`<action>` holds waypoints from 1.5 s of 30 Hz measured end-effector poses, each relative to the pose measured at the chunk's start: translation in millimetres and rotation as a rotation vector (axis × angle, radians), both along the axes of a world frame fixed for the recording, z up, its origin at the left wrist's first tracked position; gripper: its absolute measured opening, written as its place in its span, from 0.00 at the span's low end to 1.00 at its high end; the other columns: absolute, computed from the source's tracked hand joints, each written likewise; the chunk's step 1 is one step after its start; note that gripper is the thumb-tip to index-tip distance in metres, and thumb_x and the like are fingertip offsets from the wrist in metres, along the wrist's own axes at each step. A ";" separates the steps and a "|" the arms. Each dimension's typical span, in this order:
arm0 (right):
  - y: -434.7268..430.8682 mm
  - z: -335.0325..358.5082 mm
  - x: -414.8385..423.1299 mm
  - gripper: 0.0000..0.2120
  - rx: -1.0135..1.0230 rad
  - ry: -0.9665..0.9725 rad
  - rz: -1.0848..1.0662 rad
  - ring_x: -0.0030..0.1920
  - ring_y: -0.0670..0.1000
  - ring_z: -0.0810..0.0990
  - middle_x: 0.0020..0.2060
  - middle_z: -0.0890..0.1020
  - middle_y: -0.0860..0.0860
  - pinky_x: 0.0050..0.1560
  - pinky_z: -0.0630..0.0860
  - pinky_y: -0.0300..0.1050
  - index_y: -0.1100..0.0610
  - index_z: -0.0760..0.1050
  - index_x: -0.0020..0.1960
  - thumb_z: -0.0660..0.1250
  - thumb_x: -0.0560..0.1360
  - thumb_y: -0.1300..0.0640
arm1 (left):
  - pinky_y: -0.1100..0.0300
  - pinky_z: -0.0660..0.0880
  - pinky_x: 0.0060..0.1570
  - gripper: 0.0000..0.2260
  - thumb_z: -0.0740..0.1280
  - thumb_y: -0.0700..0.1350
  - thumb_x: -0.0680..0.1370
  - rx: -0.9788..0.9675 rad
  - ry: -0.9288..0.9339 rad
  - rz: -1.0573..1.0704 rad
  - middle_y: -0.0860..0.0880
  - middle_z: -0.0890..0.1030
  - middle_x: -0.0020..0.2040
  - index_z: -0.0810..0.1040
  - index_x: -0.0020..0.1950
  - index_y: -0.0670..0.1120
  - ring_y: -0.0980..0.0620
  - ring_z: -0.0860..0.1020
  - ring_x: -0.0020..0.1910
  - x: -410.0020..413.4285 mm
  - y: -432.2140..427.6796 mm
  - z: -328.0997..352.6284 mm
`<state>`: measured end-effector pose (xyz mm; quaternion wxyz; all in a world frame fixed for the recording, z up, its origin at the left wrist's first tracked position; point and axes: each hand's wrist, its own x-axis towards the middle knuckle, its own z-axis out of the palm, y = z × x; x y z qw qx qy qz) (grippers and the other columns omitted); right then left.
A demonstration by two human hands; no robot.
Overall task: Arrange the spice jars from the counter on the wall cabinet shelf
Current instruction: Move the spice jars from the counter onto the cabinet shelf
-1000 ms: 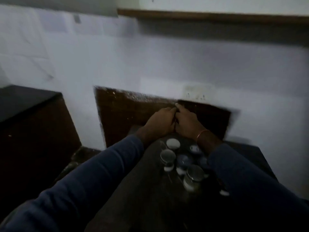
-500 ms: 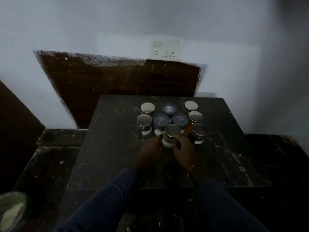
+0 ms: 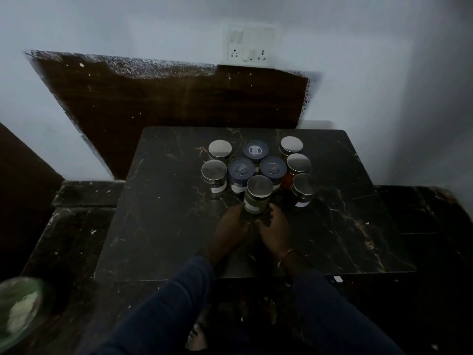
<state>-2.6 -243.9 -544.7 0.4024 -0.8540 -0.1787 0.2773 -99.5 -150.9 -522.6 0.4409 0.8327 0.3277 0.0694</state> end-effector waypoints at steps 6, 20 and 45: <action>-1.4 -3.8 36.9 0.39 0.052 0.078 -0.035 0.70 0.56 0.69 0.71 0.69 0.57 0.69 0.69 0.56 0.56 0.57 0.76 0.73 0.71 0.59 | 0.74 0.66 0.50 0.21 0.65 0.34 0.74 -0.038 -0.066 0.095 0.53 0.74 0.57 0.71 0.67 0.41 0.58 0.71 0.57 29.5 -4.2 16.9; 23.2 -11.1 73.2 0.40 0.236 0.221 0.241 0.70 0.54 0.70 0.69 0.72 0.56 0.69 0.70 0.50 0.57 0.59 0.75 0.74 0.68 0.67 | 0.72 0.69 0.53 0.23 0.69 0.39 0.71 -0.036 0.036 0.220 0.52 0.75 0.60 0.73 0.66 0.41 0.52 0.74 0.62 79.6 -2.5 24.1; 46.1 -13.3 66.3 0.44 0.180 0.019 0.400 0.69 0.52 0.71 0.69 0.72 0.51 0.66 0.72 0.52 0.52 0.60 0.74 0.78 0.64 0.51 | 0.61 0.71 0.46 0.14 0.64 0.37 0.73 -0.155 -0.035 0.416 0.51 0.79 0.50 0.76 0.58 0.45 0.53 0.77 0.49 66.4 31.5 10.1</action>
